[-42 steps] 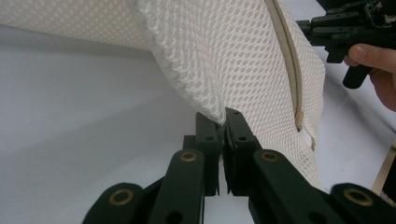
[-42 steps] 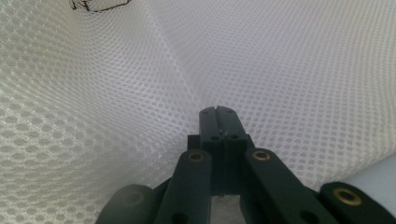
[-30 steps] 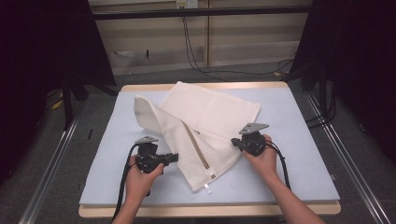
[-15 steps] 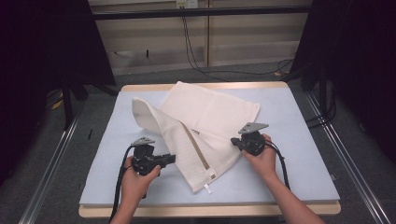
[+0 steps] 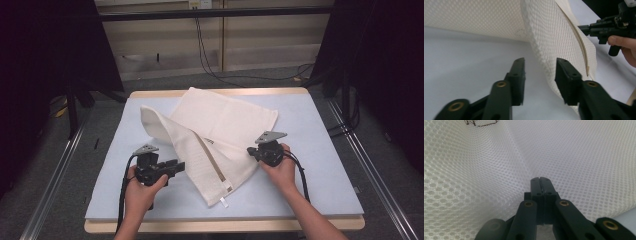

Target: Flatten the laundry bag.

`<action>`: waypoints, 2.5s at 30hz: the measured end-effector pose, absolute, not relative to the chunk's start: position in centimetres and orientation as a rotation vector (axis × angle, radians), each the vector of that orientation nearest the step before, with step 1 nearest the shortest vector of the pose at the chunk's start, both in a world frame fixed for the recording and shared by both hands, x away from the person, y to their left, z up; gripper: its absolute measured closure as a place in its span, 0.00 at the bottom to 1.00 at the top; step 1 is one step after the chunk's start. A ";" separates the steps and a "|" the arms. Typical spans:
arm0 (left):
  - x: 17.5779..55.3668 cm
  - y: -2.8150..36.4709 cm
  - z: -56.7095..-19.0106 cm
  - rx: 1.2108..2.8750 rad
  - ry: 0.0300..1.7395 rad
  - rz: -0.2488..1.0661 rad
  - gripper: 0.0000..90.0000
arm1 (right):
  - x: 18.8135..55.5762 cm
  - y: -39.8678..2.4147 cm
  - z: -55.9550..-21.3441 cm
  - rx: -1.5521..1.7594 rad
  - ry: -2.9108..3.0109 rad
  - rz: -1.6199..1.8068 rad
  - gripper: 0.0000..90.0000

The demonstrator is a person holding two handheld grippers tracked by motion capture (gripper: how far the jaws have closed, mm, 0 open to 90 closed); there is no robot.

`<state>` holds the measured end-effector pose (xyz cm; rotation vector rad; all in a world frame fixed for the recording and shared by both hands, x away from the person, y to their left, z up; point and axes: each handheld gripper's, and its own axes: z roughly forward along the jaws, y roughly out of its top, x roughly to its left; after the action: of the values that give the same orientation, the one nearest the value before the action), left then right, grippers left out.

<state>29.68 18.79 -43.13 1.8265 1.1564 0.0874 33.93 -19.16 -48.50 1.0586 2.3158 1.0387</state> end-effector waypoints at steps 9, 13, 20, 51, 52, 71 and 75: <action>31.2 18.9 -42.9 1.765 1.176 0.187 0.43 | 34.0 -19.1 -48.6 1.064 2.312 1.038 1.00; 31.5 19.3 -42.7 1.731 1.153 0.190 0.56 | 34.0 -19.0 -48.6 1.061 2.314 1.035 1.00; 31.4 18.7 -42.6 1.768 1.159 0.117 0.94 | 34.0 -19.0 -48.6 1.069 2.310 1.033 1.00; 29.3 21.5 -44.5 1.918 1.143 0.207 0.25 | 35.1 -20.3 -48.0 1.089 2.272 1.028 1.00; 29.3 21.7 -44.6 1.916 1.141 0.207 0.24 | 35.1 -20.3 -48.0 1.090 2.270 1.029 1.00; 29.8 23.7 -44.3 1.894 1.131 0.262 0.20 | 31.3 -15.7 -45.6 0.967 2.347 1.358 0.51; 29.9 23.5 -44.5 1.888 1.139 0.253 0.21 | 31.0 -14.0 -45.9 0.910 2.400 1.365 0.49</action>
<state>29.91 23.55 -44.47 1.8880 1.1391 0.2534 31.04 -14.02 -45.93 0.9098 2.3998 1.3652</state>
